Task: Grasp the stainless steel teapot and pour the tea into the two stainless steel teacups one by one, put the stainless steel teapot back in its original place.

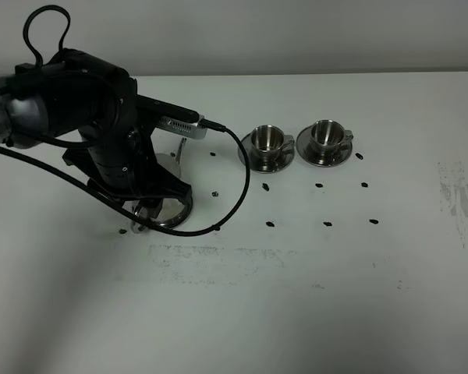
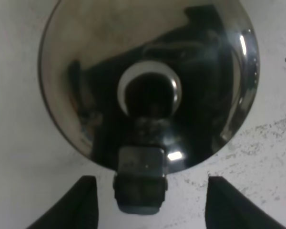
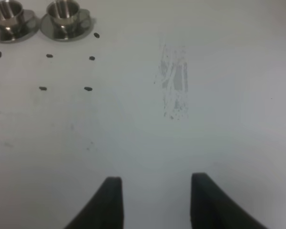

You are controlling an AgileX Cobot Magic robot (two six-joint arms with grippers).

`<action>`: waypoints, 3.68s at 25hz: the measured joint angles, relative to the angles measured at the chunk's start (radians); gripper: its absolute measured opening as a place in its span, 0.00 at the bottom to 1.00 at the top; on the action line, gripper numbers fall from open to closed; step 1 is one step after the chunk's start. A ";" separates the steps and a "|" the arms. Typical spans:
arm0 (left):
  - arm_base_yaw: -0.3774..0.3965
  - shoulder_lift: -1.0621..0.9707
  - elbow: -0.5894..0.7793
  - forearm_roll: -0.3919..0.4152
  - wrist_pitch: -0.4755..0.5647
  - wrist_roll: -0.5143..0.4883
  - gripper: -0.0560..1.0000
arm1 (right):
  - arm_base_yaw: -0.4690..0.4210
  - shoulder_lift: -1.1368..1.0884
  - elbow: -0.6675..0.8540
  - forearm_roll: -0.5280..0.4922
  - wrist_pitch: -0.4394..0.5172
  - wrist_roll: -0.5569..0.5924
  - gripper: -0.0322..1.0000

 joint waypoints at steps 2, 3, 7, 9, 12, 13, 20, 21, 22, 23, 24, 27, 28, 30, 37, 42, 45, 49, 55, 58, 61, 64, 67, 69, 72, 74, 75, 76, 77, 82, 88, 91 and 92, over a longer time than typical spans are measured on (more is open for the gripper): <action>0.006 0.007 0.000 -0.001 -0.002 0.000 0.51 | 0.000 0.000 0.000 0.000 0.000 0.000 0.35; 0.009 0.013 0.000 0.000 -0.004 0.000 0.51 | 0.000 0.000 0.000 0.000 0.000 0.000 0.35; 0.017 0.024 0.000 0.000 -0.013 0.000 0.51 | 0.000 0.000 0.000 0.000 0.000 0.000 0.35; 0.019 0.024 0.000 0.000 -0.018 0.000 0.51 | 0.000 0.000 0.000 0.000 0.000 0.000 0.35; 0.024 0.024 0.000 -0.001 -0.027 0.000 0.51 | 0.000 0.000 0.000 0.000 0.000 0.000 0.35; 0.025 0.024 0.000 -0.001 -0.033 0.000 0.51 | 0.000 0.000 0.000 0.000 0.000 0.000 0.35; 0.026 0.024 0.000 -0.007 -0.040 0.040 0.51 | 0.000 0.000 0.000 0.000 0.000 0.000 0.35; 0.026 0.024 0.000 -0.010 -0.041 0.044 0.51 | 0.000 0.000 0.000 0.000 0.000 0.000 0.35; 0.026 0.024 0.000 -0.014 -0.044 0.050 0.51 | 0.000 0.000 0.000 0.000 0.000 0.000 0.35; 0.026 0.024 0.000 -0.015 -0.046 0.054 0.51 | 0.000 0.000 0.000 0.000 0.000 0.000 0.35; 0.026 0.024 0.000 -0.017 -0.047 0.061 0.51 | 0.000 0.000 0.000 0.000 0.000 0.000 0.35; 0.026 0.025 0.000 -0.018 -0.050 0.062 0.51 | 0.000 0.000 0.000 0.000 0.000 0.000 0.35; 0.026 0.025 0.000 -0.018 -0.050 0.062 0.51 | 0.000 0.000 0.000 0.000 0.000 0.000 0.35; 0.026 0.030 0.000 -0.019 -0.052 0.065 0.51 | 0.000 0.000 0.000 0.000 0.000 0.000 0.35; 0.026 0.043 0.000 -0.024 -0.058 0.069 0.47 | 0.000 0.000 0.000 0.000 0.000 0.000 0.35; 0.026 0.043 0.000 -0.025 -0.044 0.071 0.22 | 0.000 0.000 0.000 0.000 0.000 0.000 0.35; 0.026 0.043 0.000 -0.024 -0.043 0.089 0.22 | 0.000 0.000 0.000 0.000 0.000 0.000 0.35; 0.026 0.043 0.000 -0.021 -0.043 0.095 0.22 | 0.000 0.000 0.000 0.000 0.000 0.000 0.35; 0.026 0.037 0.000 -0.013 -0.044 0.107 0.22 | 0.000 0.000 0.000 0.000 0.000 0.000 0.35; 0.024 0.015 0.000 -0.010 -0.030 0.124 0.22 | 0.000 0.000 0.000 0.000 0.000 0.000 0.35; 0.023 -0.018 0.000 -0.006 -0.014 0.140 0.22 | 0.000 0.000 0.000 0.000 0.000 0.000 0.35; 0.023 -0.033 0.000 -0.005 -0.003 0.153 0.22 | 0.000 0.000 0.000 0.000 0.000 0.000 0.35; 0.023 -0.033 -0.001 -0.003 -0.001 0.202 0.22 | 0.000 0.000 0.000 0.000 0.000 0.000 0.35; 0.023 -0.029 -0.029 -0.005 0.017 0.239 0.22 | 0.000 0.000 0.000 0.000 0.000 0.000 0.35; 0.023 -0.006 -0.122 -0.006 0.048 0.290 0.22 | 0.000 0.000 0.000 0.000 0.000 0.000 0.35; 0.021 0.030 -0.210 -0.009 0.092 0.329 0.22 | 0.000 0.000 0.000 0.000 0.000 0.000 0.35; 0.018 0.050 -0.263 -0.010 0.118 0.347 0.22 | 0.000 0.000 0.000 0.000 0.000 0.000 0.35; 0.014 0.077 -0.317 -0.012 0.141 0.370 0.22 | 0.000 0.000 0.000 0.000 0.000 0.000 0.35; 0.008 0.106 -0.363 -0.013 0.165 0.392 0.22 | 0.000 0.000 0.000 0.000 0.000 0.000 0.35; -0.024 0.252 -0.634 -0.021 0.261 0.479 0.22 | 0.000 0.000 0.000 0.000 0.000 0.000 0.35; -0.060 0.395 -0.899 -0.016 0.307 0.551 0.22 | 0.000 0.000 0.000 0.000 0.000 0.000 0.35; -0.080 0.414 -0.944 0.018 0.307 0.630 0.22 | 0.000 0.000 0.000 0.000 0.000 0.000 0.35; -0.087 0.414 -0.949 0.032 0.307 0.664 0.22 | 0.000 0.000 0.000 0.000 0.000 0.000 0.35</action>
